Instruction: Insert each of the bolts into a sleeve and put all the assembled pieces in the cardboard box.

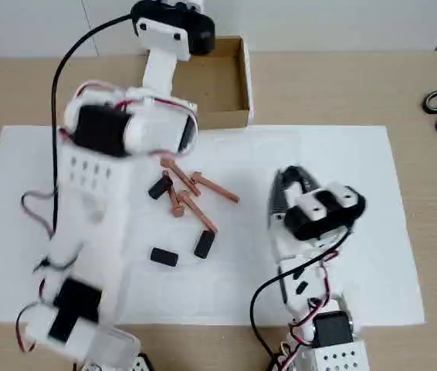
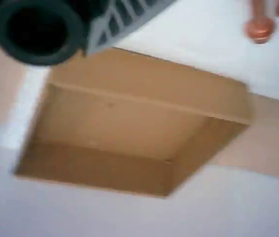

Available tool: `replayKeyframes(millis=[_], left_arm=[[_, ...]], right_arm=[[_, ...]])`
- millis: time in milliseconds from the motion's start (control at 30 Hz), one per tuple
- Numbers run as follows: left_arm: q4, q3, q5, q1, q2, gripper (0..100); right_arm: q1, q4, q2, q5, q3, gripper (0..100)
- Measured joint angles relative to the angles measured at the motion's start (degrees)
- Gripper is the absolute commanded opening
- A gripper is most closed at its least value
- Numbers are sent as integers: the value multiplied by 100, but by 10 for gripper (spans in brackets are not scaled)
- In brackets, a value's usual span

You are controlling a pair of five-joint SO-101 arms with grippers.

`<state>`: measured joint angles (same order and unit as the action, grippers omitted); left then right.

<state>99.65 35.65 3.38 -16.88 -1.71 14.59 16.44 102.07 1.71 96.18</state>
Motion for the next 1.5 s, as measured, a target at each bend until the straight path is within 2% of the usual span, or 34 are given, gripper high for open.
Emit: replayKeyframes(millis=[133, 267, 467, 767, 933, 967, 1200, 1333, 1500], left_arm=[[-598, -475, 0, -149, -1187, 5], [-1407, -1424, 26, -158, -2215, 5], [-2382, -3552, 35, -167, -3631, 5], [-3895, -6567, -176, -167, -5644, 5], [-4457, -7297, -1143, -642, -6646, 5], [-4677, -7437, -1160, -826, -6813, 5], [-7341, -8598, -1152, -1846, -7420, 5], [-7666, -8677, -1152, -2154, -7420, 5], [-7684, -8668, -1081, -2453, -7429, 5]], right_arm=[[844, -229, 0, 0, 0, 4], [1248, -818, 0, -360, 0, 4], [1327, -1415, 0, -1275, 0, 4], [1319, -1459, 0, -1363, 0, 4], [1319, -1459, 0, -1363, 0, 4], [1319, -1459, 0, -1363, 0, 4], [1319, -1459, 0, -1363, 0, 4], [1327, -1029, 0, -1363, 0, 4], [1319, -149, 0, -1363, 0, 5]])
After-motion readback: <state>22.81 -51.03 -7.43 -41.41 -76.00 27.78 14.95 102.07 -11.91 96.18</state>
